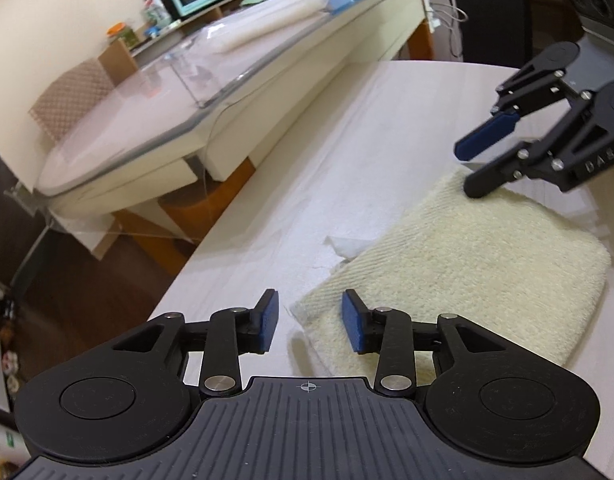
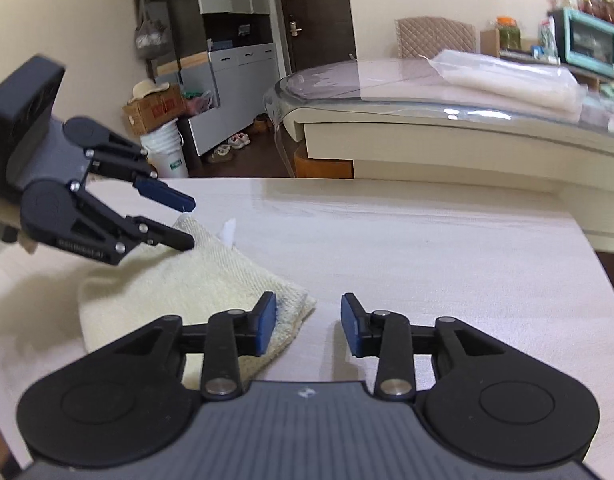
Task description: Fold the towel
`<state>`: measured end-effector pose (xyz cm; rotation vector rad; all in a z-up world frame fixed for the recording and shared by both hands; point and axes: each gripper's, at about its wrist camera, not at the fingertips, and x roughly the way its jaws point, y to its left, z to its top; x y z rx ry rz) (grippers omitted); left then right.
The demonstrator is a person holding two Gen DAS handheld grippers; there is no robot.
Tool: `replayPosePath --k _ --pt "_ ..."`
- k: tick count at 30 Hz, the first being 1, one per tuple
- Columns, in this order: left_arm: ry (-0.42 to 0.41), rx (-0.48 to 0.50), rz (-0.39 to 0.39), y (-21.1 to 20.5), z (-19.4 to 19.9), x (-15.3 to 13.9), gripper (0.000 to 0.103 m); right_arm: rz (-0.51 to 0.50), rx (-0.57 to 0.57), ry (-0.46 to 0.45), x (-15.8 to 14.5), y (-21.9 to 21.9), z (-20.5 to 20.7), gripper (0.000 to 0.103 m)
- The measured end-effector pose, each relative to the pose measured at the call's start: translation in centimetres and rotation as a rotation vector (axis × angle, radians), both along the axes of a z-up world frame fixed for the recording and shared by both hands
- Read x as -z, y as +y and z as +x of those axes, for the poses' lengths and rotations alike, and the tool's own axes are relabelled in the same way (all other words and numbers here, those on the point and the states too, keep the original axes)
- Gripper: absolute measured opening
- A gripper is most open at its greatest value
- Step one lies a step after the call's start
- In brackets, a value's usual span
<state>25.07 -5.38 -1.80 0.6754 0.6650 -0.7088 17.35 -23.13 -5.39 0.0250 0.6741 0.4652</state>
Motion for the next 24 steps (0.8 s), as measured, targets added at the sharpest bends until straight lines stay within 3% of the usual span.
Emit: replayPosePath --k 7,12,24 --pt "-0.024 -0.117 -0.098 2.1 -0.1 -1.8 0.039 0.029 0.021 -0.05 -1.5 -0.7 -1.5 0.042" --pt "-0.019 -0.128 -0.07 1.8 -0.6 -0.7 0.039 -0.022 0.045 -0.055 -0.9 -0.4 -1.1 0.042" --pt "-0.022 -0.144 -0.056 1.6 0.2 1.1 0.041 -0.003 0.082 -0.005 -0.2 -0.4 0.2 0.051"
